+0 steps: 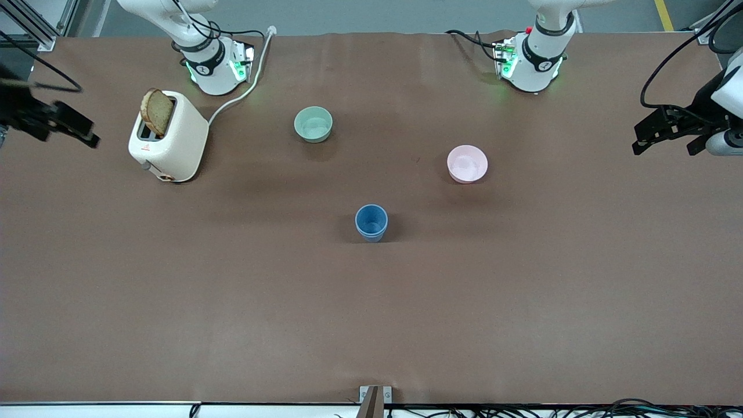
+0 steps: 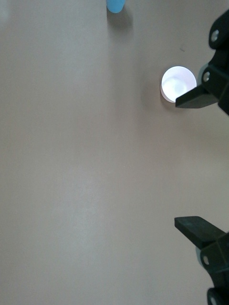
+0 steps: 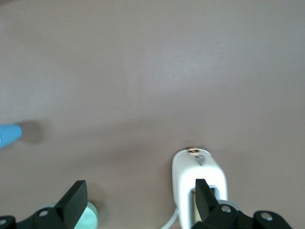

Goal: Stack blue cups with both arms

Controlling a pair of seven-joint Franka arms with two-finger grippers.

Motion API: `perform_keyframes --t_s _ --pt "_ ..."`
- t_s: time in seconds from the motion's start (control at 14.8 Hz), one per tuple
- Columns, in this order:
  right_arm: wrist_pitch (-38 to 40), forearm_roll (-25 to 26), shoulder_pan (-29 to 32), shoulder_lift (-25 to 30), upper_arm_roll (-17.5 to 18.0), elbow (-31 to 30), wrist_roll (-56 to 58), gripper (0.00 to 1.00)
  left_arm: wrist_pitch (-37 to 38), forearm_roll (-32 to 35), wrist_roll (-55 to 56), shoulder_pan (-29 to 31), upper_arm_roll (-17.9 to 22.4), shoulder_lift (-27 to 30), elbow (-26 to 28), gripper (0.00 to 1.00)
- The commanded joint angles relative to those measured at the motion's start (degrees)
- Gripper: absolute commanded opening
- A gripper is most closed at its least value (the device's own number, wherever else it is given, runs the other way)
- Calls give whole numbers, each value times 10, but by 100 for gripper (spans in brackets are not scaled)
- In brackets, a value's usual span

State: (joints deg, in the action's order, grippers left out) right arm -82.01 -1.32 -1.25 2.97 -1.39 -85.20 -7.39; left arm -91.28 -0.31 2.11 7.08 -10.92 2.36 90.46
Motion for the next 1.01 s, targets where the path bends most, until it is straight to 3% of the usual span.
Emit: perform_keyframes --t_s 0.0,0.14,0.47,0.95 --pt "36 3 27 -9 9 40 64 100 -1 21 -7 6 -4 -2 -8 100" --pt "26 -1 48 -12 10 30 120 100 -6 22 -6 6 -5 -6 -8 100" --pt "22 5 60 -63 10 59 121 100 -14 15 -7 8 -4 -16 -9 100" --pt "-2 -1 59 -63 10 42 119 99 -14 15 4 6 -4 -17 -9 100"
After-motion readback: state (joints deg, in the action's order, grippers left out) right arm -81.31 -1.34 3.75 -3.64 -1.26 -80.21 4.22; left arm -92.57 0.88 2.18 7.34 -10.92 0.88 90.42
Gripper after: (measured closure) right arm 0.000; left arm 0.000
